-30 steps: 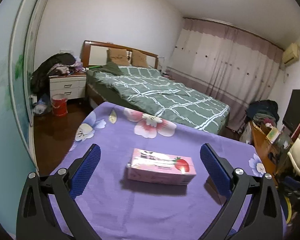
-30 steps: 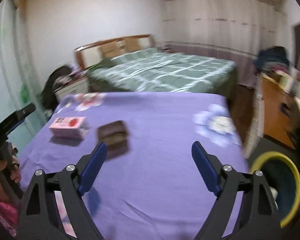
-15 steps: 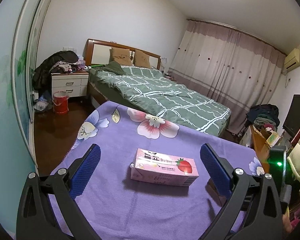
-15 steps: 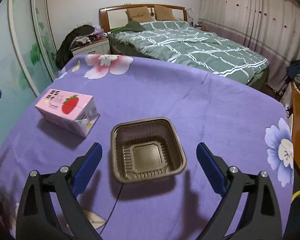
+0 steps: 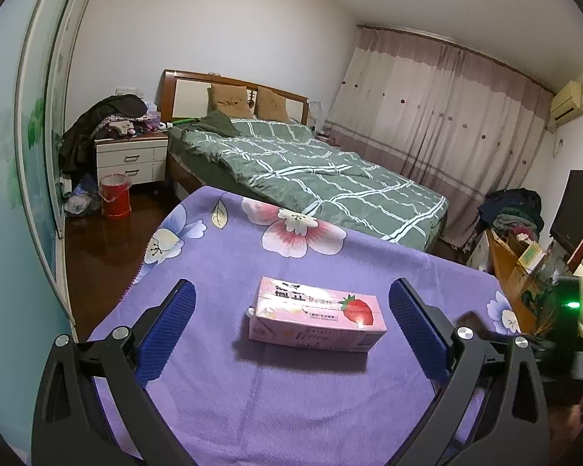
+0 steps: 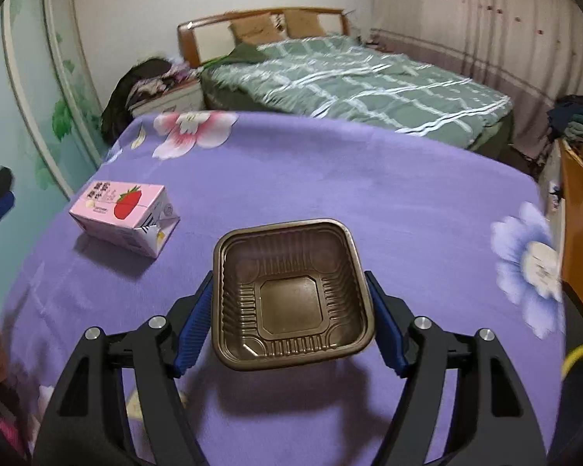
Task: Collect trash
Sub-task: 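Carry the brown tray over the bin and open the right tool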
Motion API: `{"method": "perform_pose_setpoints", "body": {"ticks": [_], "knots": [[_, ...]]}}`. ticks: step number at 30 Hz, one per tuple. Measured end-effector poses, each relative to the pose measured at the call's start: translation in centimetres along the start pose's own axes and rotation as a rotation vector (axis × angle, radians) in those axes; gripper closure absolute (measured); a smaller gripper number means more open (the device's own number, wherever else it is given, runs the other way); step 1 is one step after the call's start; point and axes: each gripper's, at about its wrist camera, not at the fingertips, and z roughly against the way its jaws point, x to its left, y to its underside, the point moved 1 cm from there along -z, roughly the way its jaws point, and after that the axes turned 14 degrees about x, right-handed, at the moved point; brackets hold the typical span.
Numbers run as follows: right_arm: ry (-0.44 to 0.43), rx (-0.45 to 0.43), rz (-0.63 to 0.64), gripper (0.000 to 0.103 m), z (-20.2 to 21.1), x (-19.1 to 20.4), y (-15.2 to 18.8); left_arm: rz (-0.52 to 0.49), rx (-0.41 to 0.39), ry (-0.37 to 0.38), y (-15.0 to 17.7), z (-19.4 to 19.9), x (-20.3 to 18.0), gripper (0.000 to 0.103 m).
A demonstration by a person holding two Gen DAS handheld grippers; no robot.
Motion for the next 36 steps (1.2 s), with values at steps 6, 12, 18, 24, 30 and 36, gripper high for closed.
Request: {"method": "perform_pose_setpoints", "body": {"ticks": [6,12,18,24,30,36], "knots": [[0.081,-0.064,-0.162,0.034,4.7,-6.5,4.8,-0.011,0.014,0.009,0.0,-0.3,-0.2,0.005],[0.248,-0.119,-0.39,0.033,9.2,-15.5,11.0,-0.02,0.042,0.028,-0.3,-0.5,-0.6,0.005],[0.442,-0.075,-0.562,0.025,10.2,-23.3,15.3,-0.068,0.07,0.025,-0.8,-0.3,-1.5,0.005],[0.453,-0.101,-0.641,0.023,10.7,-24.4,16.9,-0.101,0.083,-0.003,-1.3,-0.1,-1.5,0.005],[0.362,-0.216,-0.532,0.018,12.4,-17.8,16.3,-0.108,0.102,-0.075,-2.2,-1.1,-0.3,0.005],[0.324,-0.22,-0.403,0.018,10.9,-12.2,15.2,-0.072,0.132,-0.186,-2.8,-2.6,3.0,0.005]]}}
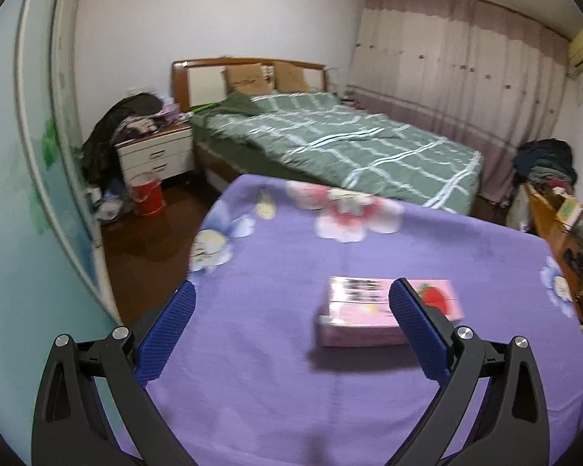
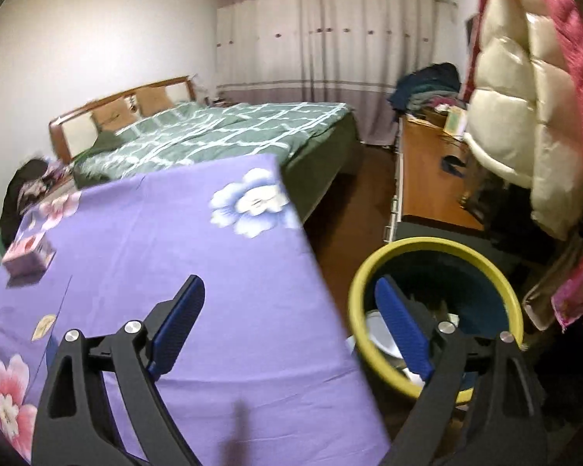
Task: Collect trash
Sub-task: 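Carry the brown tray over the bin and open the right tool, then reach the left tool to the pink strawberry milk carton and grasp it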
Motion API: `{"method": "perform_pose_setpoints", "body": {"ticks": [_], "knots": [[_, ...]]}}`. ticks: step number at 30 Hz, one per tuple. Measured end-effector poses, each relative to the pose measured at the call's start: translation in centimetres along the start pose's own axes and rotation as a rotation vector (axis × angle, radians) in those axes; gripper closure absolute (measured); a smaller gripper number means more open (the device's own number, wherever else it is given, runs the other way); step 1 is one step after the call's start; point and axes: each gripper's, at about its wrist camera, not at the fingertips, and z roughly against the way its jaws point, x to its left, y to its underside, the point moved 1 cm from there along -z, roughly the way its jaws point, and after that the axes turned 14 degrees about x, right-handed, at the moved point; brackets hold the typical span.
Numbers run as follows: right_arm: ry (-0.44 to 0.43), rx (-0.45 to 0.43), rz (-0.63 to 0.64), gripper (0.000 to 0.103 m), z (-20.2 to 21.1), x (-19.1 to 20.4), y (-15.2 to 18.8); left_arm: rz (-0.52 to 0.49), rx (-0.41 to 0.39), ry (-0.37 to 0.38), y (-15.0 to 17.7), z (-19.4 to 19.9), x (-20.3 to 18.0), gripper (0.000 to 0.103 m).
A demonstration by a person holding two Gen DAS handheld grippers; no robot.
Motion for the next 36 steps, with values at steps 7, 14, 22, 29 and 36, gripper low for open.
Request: {"method": "perform_pose_setpoints", "body": {"ticks": [7,14,22,29,36], "knots": [[-0.009,0.004,-0.005,0.018,-0.3,0.3,-0.6,-0.014,0.142,-0.068,-0.6,-4.5,2.7,0.005],[-0.006,0.008,-0.007,0.018,-0.2,0.6,-0.3,-0.079,0.258,-0.008,-0.6,-8.1,1.6,0.008],[-0.027,0.025,-0.028,0.018,-0.6,0.0,-0.4,-0.319,0.264,0.143,2.0,-5.9,-5.7,0.008],[-0.041,0.027,-0.037,0.018,-0.7,-0.3,-0.4,-0.522,0.226,0.237,2.4,-3.1,-12.3,0.008],[-0.047,0.035,-0.044,0.018,-0.9,-0.5,-0.4,-0.453,0.309,0.217,0.0,-5.6,-15.6,0.008]]}}
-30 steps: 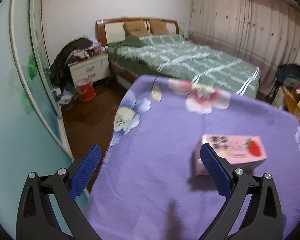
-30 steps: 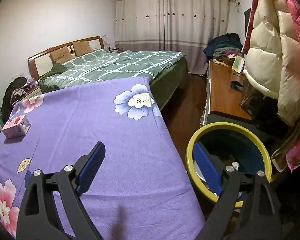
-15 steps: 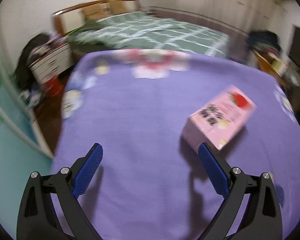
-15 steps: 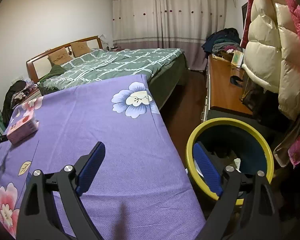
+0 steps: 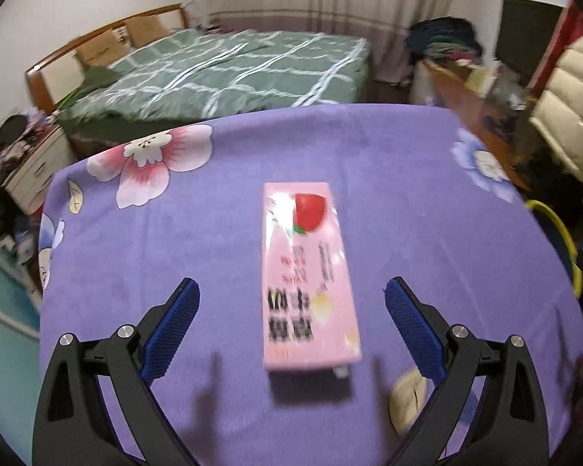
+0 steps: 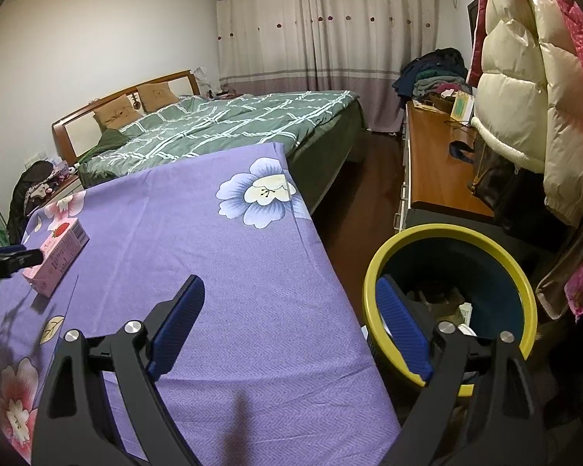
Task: Collect trash
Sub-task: 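Reach the left tool to the pink strawberry milk carton and grasp it, then carry the milk carton over the bin and open the left tool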
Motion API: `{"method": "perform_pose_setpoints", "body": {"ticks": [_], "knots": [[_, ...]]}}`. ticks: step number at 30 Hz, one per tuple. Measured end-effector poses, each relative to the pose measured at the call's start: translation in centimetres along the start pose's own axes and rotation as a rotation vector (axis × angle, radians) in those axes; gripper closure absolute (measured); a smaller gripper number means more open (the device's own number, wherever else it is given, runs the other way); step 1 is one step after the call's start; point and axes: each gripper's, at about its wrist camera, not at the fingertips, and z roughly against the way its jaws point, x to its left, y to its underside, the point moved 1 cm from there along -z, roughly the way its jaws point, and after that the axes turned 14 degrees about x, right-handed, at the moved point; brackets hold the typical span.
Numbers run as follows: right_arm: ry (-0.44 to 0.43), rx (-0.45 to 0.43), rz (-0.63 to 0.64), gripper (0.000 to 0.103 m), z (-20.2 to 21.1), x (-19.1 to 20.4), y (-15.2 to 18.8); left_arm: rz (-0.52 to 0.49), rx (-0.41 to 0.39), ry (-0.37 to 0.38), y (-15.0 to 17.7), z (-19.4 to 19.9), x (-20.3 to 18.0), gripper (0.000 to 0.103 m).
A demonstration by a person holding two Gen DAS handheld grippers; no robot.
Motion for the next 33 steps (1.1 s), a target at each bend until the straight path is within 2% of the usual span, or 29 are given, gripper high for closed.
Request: {"method": "perform_pose_setpoints", "body": {"ticks": [6,12,16,17,22,27,33], "knots": [[-0.008,0.007,0.004,0.018,-0.1,0.1,-0.1,0.037,0.054,-0.044,-2.1,-2.6,-0.6,0.013],[-0.007,0.008,0.012,0.018,-0.2,0.2,-0.1,0.051,0.09,-0.058,-3.2,-4.6,-0.7,0.026],[-0.001,-0.012,0.019,0.018,0.2,0.5,0.1,0.052,0.104,-0.052,-3.8,-5.4,-0.9,0.043],[0.002,-0.022,0.019,0.018,0.4,0.5,0.2,0.048,0.102,-0.05,-3.9,-5.6,-0.9,0.053],[0.01,-0.049,0.004,0.018,1.8,-0.5,0.4,0.02,0.085,-0.032,-4.4,-5.5,-2.4,0.053],[0.037,-0.095,-0.033,0.018,4.9,-3.5,0.7,-0.062,0.037,0.025,-5.2,-3.5,-7.6,0.053],[0.086,-0.103,-0.104,0.018,7.4,-8.7,2.3,-0.235,-0.008,0.136,-6.8,-1.4,-19.1,0.053]]}}
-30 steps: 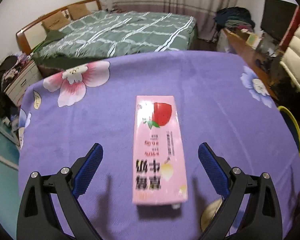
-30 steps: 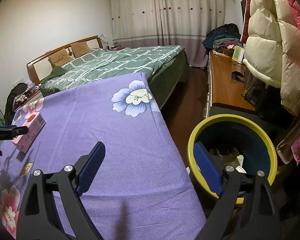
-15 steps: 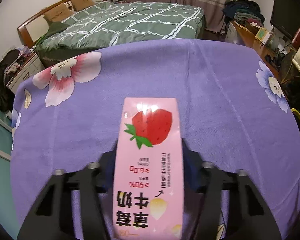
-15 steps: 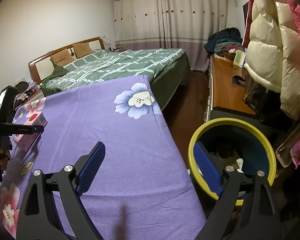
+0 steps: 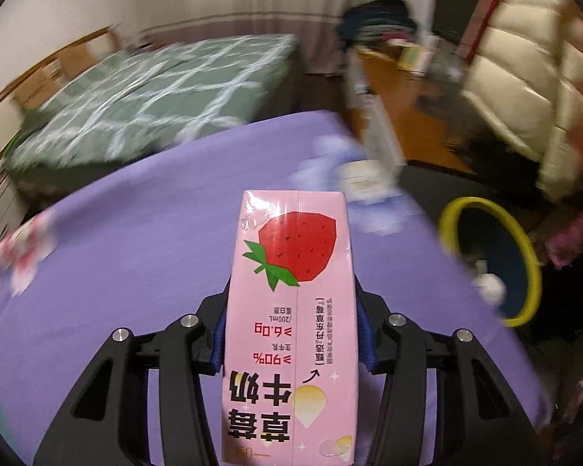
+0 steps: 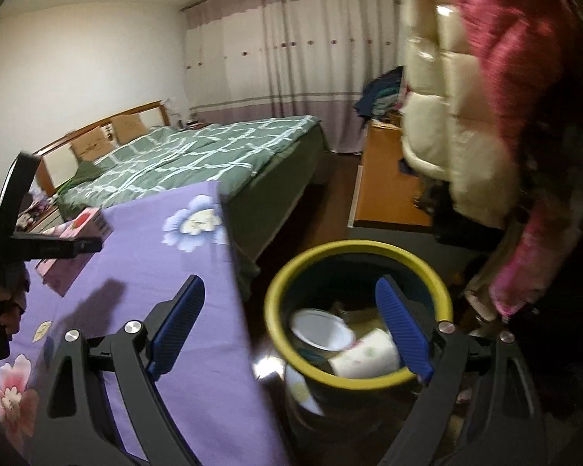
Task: Collect trash
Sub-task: 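Carry the milk carton over the bin and open the left tool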
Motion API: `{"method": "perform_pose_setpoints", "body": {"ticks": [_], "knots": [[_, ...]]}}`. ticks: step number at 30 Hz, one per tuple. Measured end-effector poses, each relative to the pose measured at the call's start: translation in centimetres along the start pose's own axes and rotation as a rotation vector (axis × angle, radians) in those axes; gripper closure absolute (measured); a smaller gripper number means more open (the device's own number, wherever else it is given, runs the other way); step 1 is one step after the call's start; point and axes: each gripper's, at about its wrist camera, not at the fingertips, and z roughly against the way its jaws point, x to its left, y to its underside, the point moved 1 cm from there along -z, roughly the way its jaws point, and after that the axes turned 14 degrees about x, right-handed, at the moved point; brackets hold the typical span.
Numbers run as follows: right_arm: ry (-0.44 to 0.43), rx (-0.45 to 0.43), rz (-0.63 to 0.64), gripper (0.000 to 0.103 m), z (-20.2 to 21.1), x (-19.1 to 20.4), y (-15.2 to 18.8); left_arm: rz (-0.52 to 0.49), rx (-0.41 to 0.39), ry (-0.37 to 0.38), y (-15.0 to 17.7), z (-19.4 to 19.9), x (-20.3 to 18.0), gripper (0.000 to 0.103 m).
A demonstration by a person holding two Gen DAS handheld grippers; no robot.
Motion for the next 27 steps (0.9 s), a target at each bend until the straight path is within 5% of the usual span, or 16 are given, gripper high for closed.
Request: {"method": "perform_pose_setpoints", "body": {"ticks": [9,19,21,22,27], "knots": [[0.061,0.009,-0.096,0.018,1.1,-6.9,1.8,-0.217,0.024,0.131,-4.4,-3.5,-17.4,0.053],[0.078,0.015,-0.169,0.018,1.6,-10.8,3.0,-0.323,0.078,0.166,-5.3,-7.3,-27.6,0.053],[0.081,0.015,-0.178,0.018,1.8,-11.1,3.1,-0.325,0.066,0.169,-5.8,-7.7,-28.4,0.039],[0.083,0.015,-0.18,0.018,1.8,-11.2,3.1,-0.321,0.045,0.159,-6.1,-7.5,-28.7,0.014],[0.077,0.008,-0.175,0.018,2.3,-11.0,3.2,-0.29,-0.102,0.125,-6.0,-3.0,-27.4,0.009]]}}
